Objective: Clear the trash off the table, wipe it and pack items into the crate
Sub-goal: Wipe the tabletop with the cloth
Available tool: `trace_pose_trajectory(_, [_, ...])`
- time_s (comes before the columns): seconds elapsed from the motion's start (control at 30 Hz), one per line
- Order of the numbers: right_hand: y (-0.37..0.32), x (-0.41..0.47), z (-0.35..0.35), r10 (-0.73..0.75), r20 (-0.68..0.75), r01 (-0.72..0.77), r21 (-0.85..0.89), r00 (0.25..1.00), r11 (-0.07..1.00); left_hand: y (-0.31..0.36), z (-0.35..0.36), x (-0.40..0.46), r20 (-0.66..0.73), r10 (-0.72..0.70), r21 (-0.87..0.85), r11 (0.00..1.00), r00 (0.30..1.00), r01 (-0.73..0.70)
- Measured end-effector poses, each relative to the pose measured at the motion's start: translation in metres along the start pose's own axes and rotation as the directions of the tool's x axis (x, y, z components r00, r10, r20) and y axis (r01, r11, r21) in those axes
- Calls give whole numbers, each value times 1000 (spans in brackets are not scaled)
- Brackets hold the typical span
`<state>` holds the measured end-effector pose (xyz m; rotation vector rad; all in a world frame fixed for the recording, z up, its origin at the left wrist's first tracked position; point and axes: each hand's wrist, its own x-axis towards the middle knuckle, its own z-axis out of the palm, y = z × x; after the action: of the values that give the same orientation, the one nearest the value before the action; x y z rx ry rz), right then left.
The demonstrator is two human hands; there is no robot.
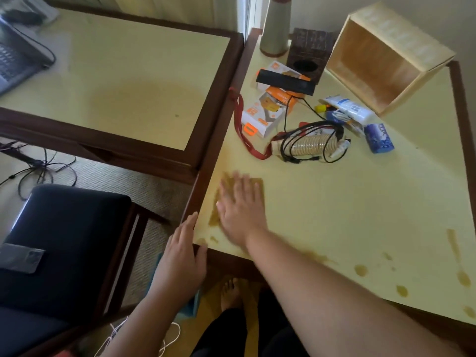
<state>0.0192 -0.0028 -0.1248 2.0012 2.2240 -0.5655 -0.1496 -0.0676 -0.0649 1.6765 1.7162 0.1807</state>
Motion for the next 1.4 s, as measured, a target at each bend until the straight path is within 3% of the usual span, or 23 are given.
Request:
trace_pose_trajectory(0.1, [-19, -44, 17, -467, 72, 472, -88, 882, 877, -9, -11, 4, -63, -42, -79, 996, 997, 37])
trace_pose_trajectory(0.17, [-2, -32, 3, -587, 129, 599, -106, 800, 793, -15, -20, 7, -41, -49, -48, 998, 998, 47])
trace_pose_trajectory(0.23, [13, 0, -8, -472, 110, 483, -108, 874, 869, -18, -26, 8, 5, -44, 2, 999, 999, 43])
trace_pose_trajectory(0.3, [17, 32, -13, -184, 32, 186, -71, 982, 980, -17, -31, 8, 23, -48, 34, 998, 999, 47])
trace_pose_trajectory(0.37, [-2, 40, -8, 41, -43, -40, 7, 998, 999, -15, -31, 11, 2, -40, 38, 998, 999, 40])
trace_pose_trajectory(0.4, [-18, 31, 0, 39, -72, -38, 19, 997, 999, -15, -31, 11, -11, -32, 27, 999, 999, 32])
trace_pose_trajectory(0.47, [-44, -9, 19, -231, -59, 231, -8, 971, 973, -15, -29, 13, -32, -17, -27, 1000, 999, 16])
trace_pose_trajectory(0.53, [-36, -51, 24, -538, 38, 540, -60, 842, 840, -15, -27, 17, -34, -7, -60, 998, 999, 5])
trace_pose_trajectory(0.6, [3, -54, 11, -622, 86, 628, -86, 778, 774, -16, -25, 21, -41, 23, -37, 999, 999, -25])
trace_pose_trajectory(0.63, [27, -47, 5, -571, 67, 574, -120, 818, 810, -16, -25, 23, -41, 41, -23, 999, 998, -42])
trace_pose_trajectory(0.7, [67, -25, -7, -274, -3, 272, -101, 962, 957, -13, -22, 28, -27, 55, -7, 998, 998, -55])
trace_pose_trajectory(0.8, [62, -22, -9, 130, -114, -127, 33, 985, 991, 0, -14, 36, -6, 46, 22, 999, 999, -46])
trace_pose_trajectory(0.83, [46, -36, 0, 123, -132, -120, 28, 984, 992, 5, -10, 38, 0, 50, 24, 998, 999, -50])
trace_pose_trajectory(0.9, [26, -86, 20, -116, -59, 116, -7, 991, 993, 16, 1, 45, 26, 90, 18, 996, 996, -90])
trace_pose_trajectory(0.97, [62, -131, 21, -273, 2, 272, -45, 962, 961, 26, 12, 55, 67, 151, 32, 988, 986, -153])
trace_pose_trajectory(1.07, [186, -151, 7, -63, -18, 58, -213, 998, 975, 41, 27, 71, 96, 218, 75, 971, 971, -225])
trace_pose_trajectory(1.13, [248, -144, -9, 251, -123, -262, -76, 960, 962, 52, 40, 80, 113, 242, 97, 962, 964, -253])
trace_pose_trajectory(1.2, [252, -117, -11, 585, -130, -566, 157, 801, 809, 60, 53, 86, 133, 256, 108, 956, 957, -271])
trace_pose_trajectory(1.23, [235, -102, -7, 663, -134, -637, 194, 736, 746, 65, 60, 89, 133, 262, 116, 954, 956, -278])
trace_pose_trajectory(1.27, [209, -90, -1, 659, -164, -637, 171, 734, 752, 69, 66, 90, 124, 267, 122, 952, 956, -281])
trace_pose_trajectory(1.3, [180, -87, 6, 570, -191, -553, 140, 799, 822, 74, 73, 92, 107, 269, 127, 951, 957, -282])
trace_pose_trajectory(1.37, [132, -118, 22, 182, -112, -179, 39, 977, 983, 86, 85, 94, 64, 280, 139, 948, 958, -287])
trace_pose_trajectory(1.4, [122, -144, 21, 11, -47, -10, 38, 999, 999, 92, 91, 96, 45, 290, 144, 945, 956, -293])
